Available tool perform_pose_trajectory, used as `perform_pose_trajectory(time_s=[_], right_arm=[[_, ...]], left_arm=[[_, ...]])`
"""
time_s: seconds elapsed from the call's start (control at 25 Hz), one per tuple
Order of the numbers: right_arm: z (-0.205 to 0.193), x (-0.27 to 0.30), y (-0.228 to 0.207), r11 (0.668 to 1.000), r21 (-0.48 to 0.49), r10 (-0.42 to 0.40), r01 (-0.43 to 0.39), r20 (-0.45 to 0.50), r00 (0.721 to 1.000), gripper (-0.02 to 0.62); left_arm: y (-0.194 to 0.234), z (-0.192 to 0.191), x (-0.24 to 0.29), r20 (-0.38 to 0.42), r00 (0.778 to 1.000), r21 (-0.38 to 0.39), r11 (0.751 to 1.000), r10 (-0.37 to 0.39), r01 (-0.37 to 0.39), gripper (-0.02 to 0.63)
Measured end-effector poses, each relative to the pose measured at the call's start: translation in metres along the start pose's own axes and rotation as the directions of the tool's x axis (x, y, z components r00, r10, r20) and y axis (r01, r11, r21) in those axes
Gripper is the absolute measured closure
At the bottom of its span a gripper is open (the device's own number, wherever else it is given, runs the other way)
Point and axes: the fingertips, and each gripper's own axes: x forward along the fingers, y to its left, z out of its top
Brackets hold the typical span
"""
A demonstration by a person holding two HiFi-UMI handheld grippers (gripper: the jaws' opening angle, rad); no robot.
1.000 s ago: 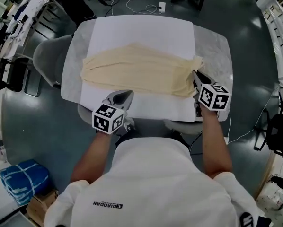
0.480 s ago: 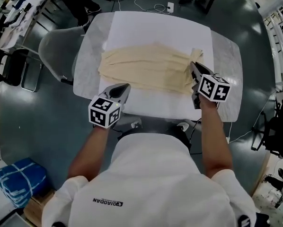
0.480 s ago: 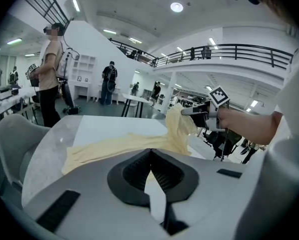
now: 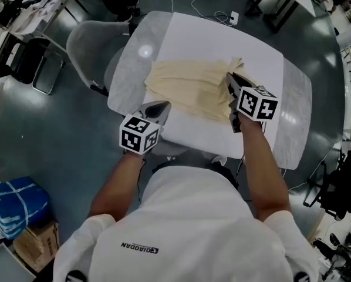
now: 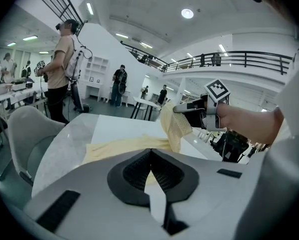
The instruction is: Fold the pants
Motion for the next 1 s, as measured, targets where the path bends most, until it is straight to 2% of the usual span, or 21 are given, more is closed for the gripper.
perform_pose_trajectory(time_s=[0.28, 0.4, 0.64, 0.76, 1.0], right_arm=[[-0.002, 0.072, 0.070, 0.996, -0.042, 0.073, -0.075, -0.050, 0.996, 0.549], [-0.015, 0.102, 0.094, 0.993, -0.061, 0.094, -0.100, -0.097, 0.991, 0.549], [-0.052, 0.162, 0.123, 0.989, -0.104, 0.085, -0.106, -0.189, 0.978, 0.548], [-0.073, 0.190, 0.130, 0.990, -0.092, 0.082, -0.106, -0.233, 0.969, 0.549], [-0.106, 0.238, 0.132, 0.996, -0.008, 0.087, -0.093, -0.282, 0.956, 0.548]], left_arm=[[0.040, -0.012, -0.031, 0.011, 0.997, -0.050, 0.996, 0.073, -0.073, 0.580], [0.052, -0.018, -0.040, 0.006, 0.995, -0.074, 0.993, 0.095, -0.094, 0.580], [0.069, -0.036, -0.054, -0.017, 0.992, -0.106, 0.986, 0.129, -0.130, 0.580], [0.076, -0.043, -0.060, -0.024, 0.989, -0.127, 0.981, 0.143, -0.145, 0.580], [0.091, -0.057, -0.065, -0.042, 0.985, -0.175, 0.970, 0.165, -0.170, 0.580]])
